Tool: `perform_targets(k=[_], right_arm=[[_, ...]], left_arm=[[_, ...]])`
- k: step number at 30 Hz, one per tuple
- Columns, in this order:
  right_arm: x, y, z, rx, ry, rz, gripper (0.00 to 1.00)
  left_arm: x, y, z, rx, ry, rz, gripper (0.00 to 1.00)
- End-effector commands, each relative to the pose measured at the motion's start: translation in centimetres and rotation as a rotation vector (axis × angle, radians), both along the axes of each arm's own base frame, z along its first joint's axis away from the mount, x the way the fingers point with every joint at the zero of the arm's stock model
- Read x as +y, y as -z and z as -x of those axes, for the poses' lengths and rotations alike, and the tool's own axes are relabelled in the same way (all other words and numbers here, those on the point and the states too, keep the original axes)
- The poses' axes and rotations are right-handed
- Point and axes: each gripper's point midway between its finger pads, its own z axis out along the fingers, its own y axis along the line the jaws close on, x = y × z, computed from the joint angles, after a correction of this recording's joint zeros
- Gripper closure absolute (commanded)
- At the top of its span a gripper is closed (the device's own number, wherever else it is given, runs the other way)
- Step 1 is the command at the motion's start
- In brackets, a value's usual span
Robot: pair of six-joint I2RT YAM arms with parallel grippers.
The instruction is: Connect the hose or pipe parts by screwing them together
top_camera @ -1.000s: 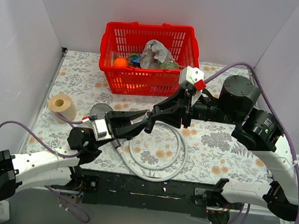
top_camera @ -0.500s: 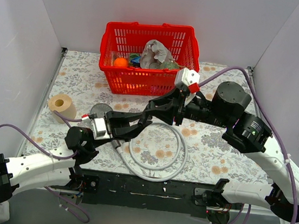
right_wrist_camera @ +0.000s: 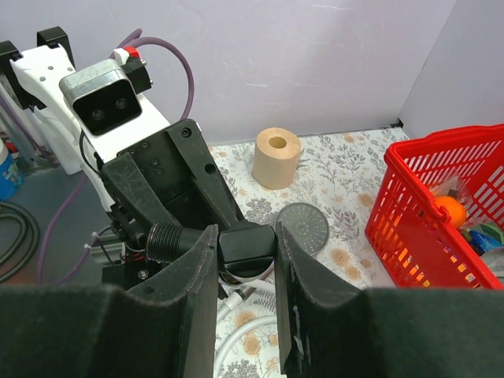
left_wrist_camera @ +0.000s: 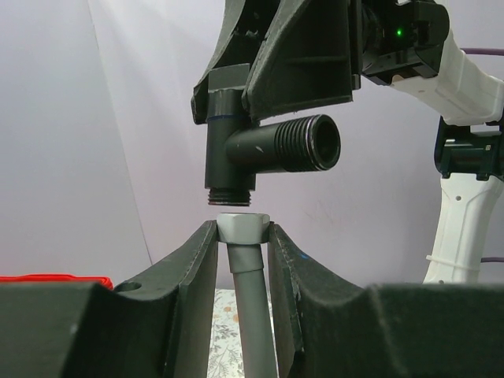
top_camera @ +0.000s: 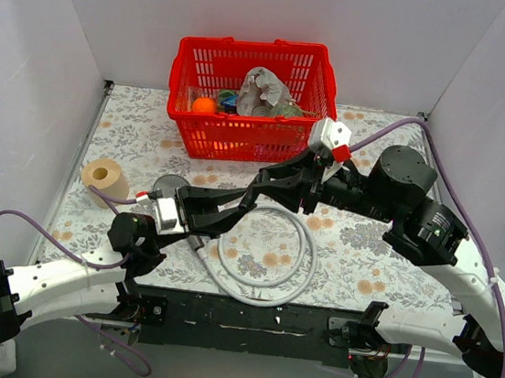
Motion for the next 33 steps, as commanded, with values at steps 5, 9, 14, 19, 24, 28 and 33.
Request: perform_targets(k=[5, 9, 14, 19, 24, 28, 33], right_arm=[[-0.3, -1.8, 0.4, -0.019, -0.003, -0.1, 0.99], [-0.3, -1.7, 0.6, -0.008, -0.008, -0.103, 0.99], [-0.3, -1.1, 0.5, 0.027, 0.003, -0.095, 0.99], [-0.4, -0.4, 0.3, 0.053, 0.014, -0.083, 0.99], [-0.5, 0.0, 0.1, 0.068, 0.031, -0.08, 0.99], [-0.6, 0.4, -0.1, 0.082, 0.047, -0.079, 0.99], [-0.4, 1.1, -0.5, 0.118, 0.069, -0.062, 0.99]], left_arm=[[1.3, -3.7, 0.8, -0.063, -0.005, 0.085, 1.0], [1.2, -3.6, 0.6, -0.061, -0.01, 0.084, 1.0], [1.3, -3.7, 0.6, -0.063, -0.016, 0.089, 1.0], [1.4, -4.0, 0.4, -0.065, -0.027, 0.095, 1.0], [1.4, -4.3, 0.5, -0.069, -0.025, 0.1, 1.0], [1.4, -4.5, 0.6, -0.072, -0.022, 0.101, 1.0], [1.4, -4.7, 0.7, -0.076, -0.016, 0.103, 1.0]])
